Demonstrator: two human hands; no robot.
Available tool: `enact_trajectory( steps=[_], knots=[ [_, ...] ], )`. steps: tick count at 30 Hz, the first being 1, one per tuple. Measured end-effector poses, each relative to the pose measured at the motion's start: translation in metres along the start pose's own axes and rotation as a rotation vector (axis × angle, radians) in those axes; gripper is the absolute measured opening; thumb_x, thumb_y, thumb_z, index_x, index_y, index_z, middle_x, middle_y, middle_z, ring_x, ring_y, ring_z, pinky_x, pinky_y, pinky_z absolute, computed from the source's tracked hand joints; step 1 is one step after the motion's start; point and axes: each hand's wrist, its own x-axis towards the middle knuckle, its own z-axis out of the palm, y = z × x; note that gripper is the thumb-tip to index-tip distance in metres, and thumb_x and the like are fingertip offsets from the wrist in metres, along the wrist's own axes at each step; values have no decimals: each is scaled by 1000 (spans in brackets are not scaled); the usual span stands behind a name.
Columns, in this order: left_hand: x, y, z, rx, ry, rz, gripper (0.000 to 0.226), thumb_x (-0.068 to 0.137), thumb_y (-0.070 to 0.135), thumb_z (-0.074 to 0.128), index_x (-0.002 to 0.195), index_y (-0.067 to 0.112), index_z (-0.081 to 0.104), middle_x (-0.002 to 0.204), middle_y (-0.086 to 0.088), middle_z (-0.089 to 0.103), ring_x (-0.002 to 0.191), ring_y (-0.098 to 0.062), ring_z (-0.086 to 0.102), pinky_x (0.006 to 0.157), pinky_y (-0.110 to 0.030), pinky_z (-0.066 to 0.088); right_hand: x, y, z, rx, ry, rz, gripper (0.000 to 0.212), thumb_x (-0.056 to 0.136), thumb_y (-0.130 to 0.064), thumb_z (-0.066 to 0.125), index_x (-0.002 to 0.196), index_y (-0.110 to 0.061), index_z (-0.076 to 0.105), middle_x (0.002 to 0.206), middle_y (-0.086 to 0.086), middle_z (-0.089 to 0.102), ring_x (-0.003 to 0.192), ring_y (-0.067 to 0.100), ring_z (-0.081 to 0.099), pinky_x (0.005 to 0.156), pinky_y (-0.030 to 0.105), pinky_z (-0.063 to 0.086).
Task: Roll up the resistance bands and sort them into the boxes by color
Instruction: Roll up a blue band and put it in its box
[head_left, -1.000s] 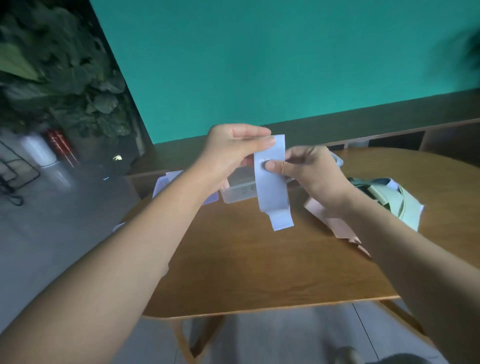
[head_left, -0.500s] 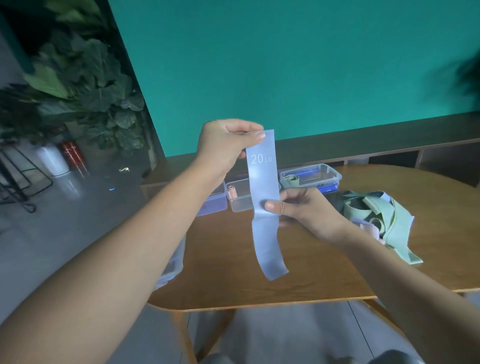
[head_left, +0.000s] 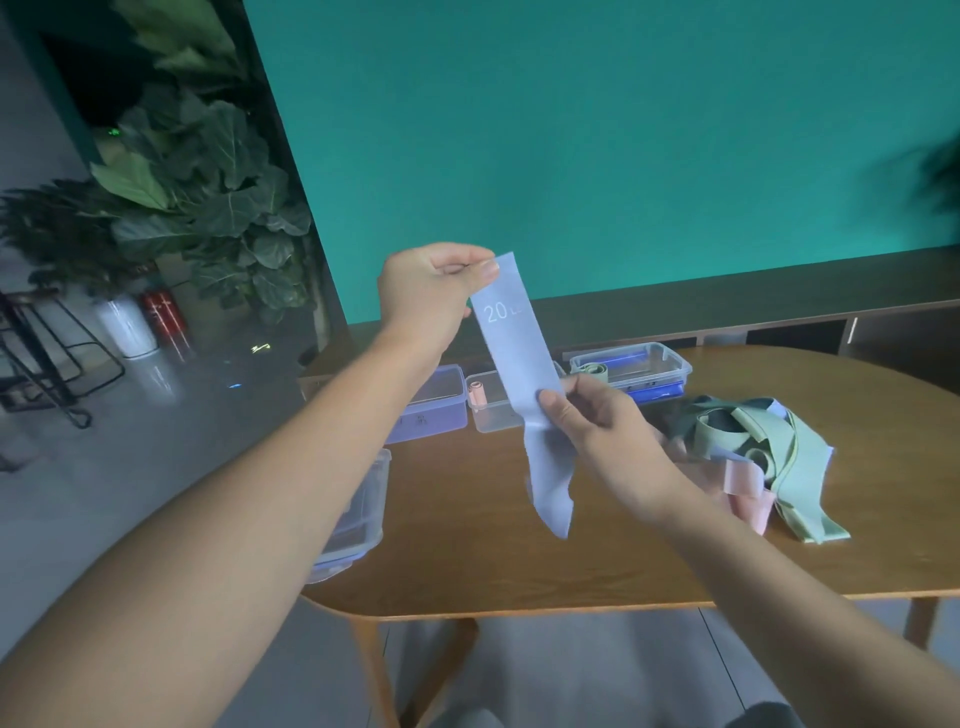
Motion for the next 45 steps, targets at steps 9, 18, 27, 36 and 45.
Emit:
enact_trajectory(
  steps=[9,18,27,36,45],
  knots=[
    [0,-19,-5,12,61,-28,11,86,16,79,83,26,76,80,9,75,66,0,65,59,-21,53,-16,-7,4,-30,131,-124,19,96,-35,66,115,-35,61,75,4,72,71,24,69,64,40,57],
    [10,-10,-13,-29,76,-28,6,87,15,78,91,19,78,87,5,76,73,-3,67,56,-16,49,-14,-5,6,116,200,-97,13,83,-26,82,92,-27,73,93,-2,75,92,23,71,83,41,57],
    [16,0,-13,31,83,52,11,87,15,78,84,25,76,82,11,75,68,4,66,66,-21,55,-12,-6,-2,-2,-139,48,16,91,-33,72,80,-21,73,91,8,71,75,13,63,66,34,52],
    [18,-15,-21,38,99,4,13,88,15,77,83,28,75,83,15,74,71,6,65,76,-24,56,-28,-10,-10,24,44,-90,45,95,-48,60,81,-5,59,83,3,58,79,15,53,74,32,41],
    [23,-7,-22,-23,112,1,7,88,14,77,89,21,76,86,9,74,72,0,66,60,-15,50,-44,33,-16,-43,-249,141,21,89,-26,76,79,-9,68,61,-4,64,53,9,53,63,17,45]
  ],
)
